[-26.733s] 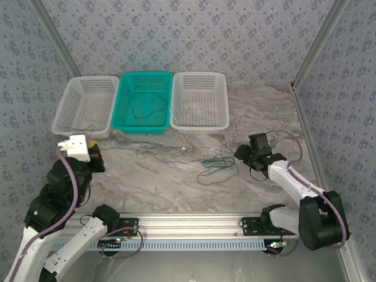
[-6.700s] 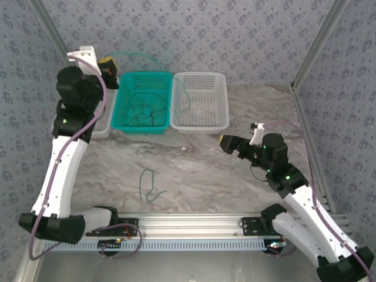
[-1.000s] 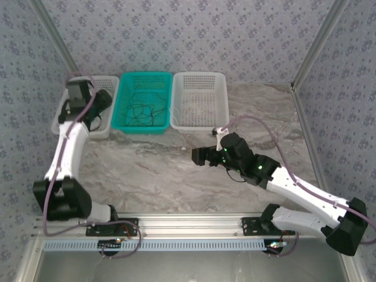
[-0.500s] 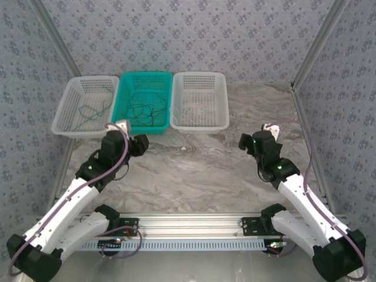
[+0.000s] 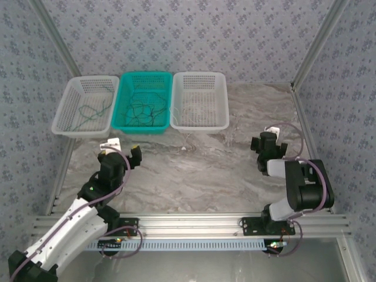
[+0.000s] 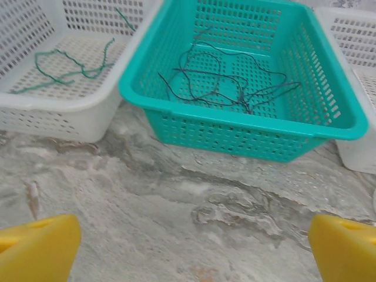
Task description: Untangle the cables
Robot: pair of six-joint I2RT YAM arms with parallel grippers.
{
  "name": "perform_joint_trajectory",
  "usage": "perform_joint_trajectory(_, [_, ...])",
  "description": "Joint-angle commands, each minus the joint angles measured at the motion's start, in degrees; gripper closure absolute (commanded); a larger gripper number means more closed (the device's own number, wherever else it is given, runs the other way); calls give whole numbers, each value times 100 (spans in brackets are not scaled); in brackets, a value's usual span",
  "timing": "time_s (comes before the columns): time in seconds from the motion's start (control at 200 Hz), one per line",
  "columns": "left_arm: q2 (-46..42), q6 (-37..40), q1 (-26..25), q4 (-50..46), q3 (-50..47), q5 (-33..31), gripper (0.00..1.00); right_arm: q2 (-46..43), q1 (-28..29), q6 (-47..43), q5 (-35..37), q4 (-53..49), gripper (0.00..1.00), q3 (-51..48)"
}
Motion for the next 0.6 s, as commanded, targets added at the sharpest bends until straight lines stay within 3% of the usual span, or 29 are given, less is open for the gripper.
perform_joint_trajectory(0.0, [5,730,-5,681,-193,-476,1,374,-151,-468,-1056,2234,0,-413])
perform_joint_trajectory(0.05, [60,1031,17,1005,-305,-523,1,38,-217,-319,-1120,1094,0,-164])
perform_joint_trajectory(0.095, [100,1360,60,1418,-470,-521,1,247,-243,-390,-1214,1893,0,-369])
perform_joint_trajectory(0.15, [168,1882,163,2087,-722,-441,1,77,-237,-333,-1134,1279,0,-221])
perform_joint_trajectory(0.195, [297,2191,379,2650,-925,-303,1,196,-174,-396,-1030,1710,0,-324])
perform_joint_trajectory(0.24, [467,2206,796,2896,-992,-82,1,102,-134,-388,-938,1449,0,-270])
perform_joint_trajectory(0.36, [1130,1545,2396,3805,-1271,1481,1,120,-196,-422,-1262,1450,0,-251])
perform_joint_trajectory(0.41, [1579,1403,2791,4227,-1301,1836,1,112,-223,-437,-1368,1395,0,-230])
perform_joint_trajectory(0.51, [2716,1711,2887,5044,-1166,1970,1,113,-224,-436,-1378,1392,0,-223])
perform_joint_trajectory(0.595, [3848,1780,2889,6334,-1106,2124,1,117,-240,-430,-1395,1389,0,-226])
